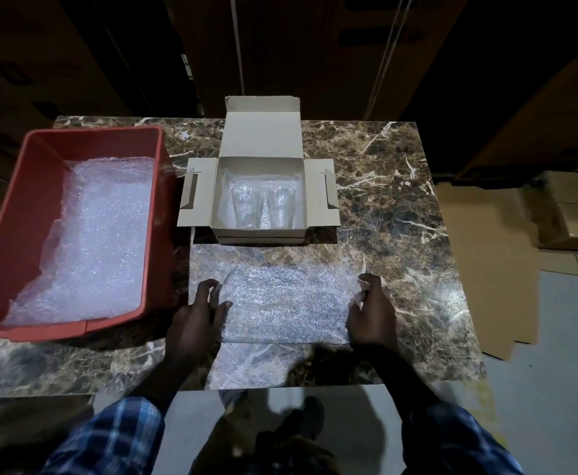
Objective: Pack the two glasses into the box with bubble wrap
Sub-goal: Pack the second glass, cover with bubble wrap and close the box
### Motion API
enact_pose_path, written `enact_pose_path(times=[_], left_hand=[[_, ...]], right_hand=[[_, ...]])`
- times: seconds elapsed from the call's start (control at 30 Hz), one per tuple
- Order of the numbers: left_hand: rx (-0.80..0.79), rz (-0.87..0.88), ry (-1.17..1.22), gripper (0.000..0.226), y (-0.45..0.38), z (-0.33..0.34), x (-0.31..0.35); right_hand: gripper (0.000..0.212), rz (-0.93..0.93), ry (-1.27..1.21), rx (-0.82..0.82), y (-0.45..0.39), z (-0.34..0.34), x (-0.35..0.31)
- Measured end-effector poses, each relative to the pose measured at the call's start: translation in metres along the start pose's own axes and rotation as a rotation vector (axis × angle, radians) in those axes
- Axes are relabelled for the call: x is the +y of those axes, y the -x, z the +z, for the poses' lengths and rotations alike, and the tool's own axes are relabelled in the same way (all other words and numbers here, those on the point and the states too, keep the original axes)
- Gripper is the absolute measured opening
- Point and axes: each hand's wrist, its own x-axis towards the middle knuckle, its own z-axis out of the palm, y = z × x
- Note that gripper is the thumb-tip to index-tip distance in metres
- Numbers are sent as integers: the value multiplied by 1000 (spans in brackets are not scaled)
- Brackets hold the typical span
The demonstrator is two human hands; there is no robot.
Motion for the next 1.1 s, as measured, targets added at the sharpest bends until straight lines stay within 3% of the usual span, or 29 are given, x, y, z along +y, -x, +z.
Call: enact_pose_path(times=[0.2,0.3,0.37,0.47,0.53,0.73,0.93,1.1], left_hand=[[11,25,-13,34,-5,-4,6],[255,155,-215,34,4,-7,24],[317,281,-273,35,10,-4,41],[160,445,-256,42,13,15,56],[26,443,-280,50,12,33,57],[-160,386,-371,59,8,51,32],[-122,268,-400,73,4,24,-3],[-112,199,-393,76,3,19,2]], right_hand=[[61,-123,219,-23,9,2,3],[59,-214,506,80,12,9,-1],[52,-334,601,101,18,21,-6],[48,-521,550,-62,27,51,-16],[54,-588,553,-180,28,74,-17],[62,-582,607,-255,23,82,1],[81,-327,674,-192,7,32,42],[79,-348,645,-106,3,29,42]])
